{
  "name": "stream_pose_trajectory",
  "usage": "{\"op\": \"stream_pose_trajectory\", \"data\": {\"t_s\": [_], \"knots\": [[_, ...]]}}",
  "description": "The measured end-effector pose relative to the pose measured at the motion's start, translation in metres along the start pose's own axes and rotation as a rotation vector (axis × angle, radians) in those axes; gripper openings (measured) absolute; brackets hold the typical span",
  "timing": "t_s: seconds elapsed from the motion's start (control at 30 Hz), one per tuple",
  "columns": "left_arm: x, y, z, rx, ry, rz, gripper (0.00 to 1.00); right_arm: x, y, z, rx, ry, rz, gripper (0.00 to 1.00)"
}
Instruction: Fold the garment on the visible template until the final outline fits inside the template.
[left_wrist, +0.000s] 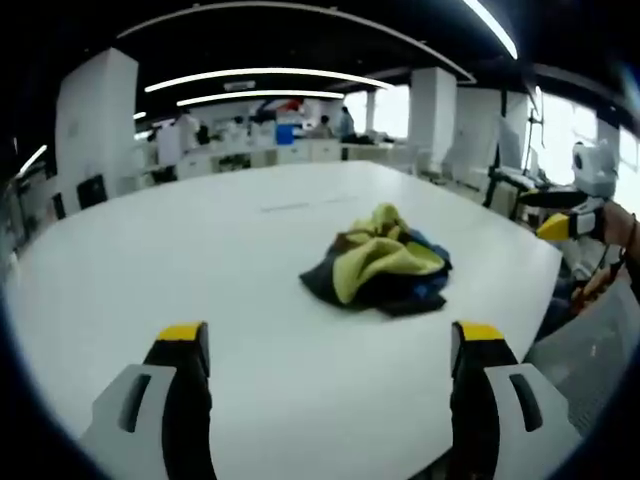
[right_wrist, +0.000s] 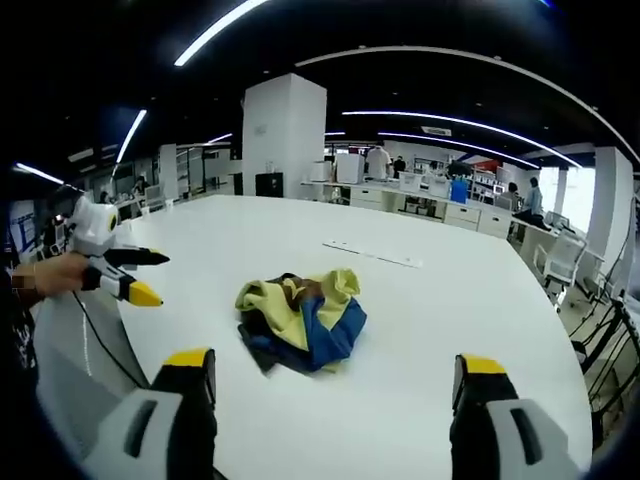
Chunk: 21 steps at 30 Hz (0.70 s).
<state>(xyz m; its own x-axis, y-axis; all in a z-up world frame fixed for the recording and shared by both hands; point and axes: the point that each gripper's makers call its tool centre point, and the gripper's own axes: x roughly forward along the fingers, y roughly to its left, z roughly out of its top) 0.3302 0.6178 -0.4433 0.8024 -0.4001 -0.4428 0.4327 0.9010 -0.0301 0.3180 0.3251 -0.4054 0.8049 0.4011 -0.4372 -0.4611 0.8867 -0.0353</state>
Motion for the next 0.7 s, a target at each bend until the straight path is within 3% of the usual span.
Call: {"op": "stream_pose_trajectory", "data": {"t_s": [0.53,0.7], "knots": [[0.0,0.0,0.003,0.005,-0.01,0.005,0.99,0.003,0.001,-0.006,-0.015,0.027,0.014,0.99],[-0.001,0.003,0.004,0.004,-0.012,0.018,0.99,0.003,0.007,0.009,0.081,-0.041,0.054,0.99]]}}
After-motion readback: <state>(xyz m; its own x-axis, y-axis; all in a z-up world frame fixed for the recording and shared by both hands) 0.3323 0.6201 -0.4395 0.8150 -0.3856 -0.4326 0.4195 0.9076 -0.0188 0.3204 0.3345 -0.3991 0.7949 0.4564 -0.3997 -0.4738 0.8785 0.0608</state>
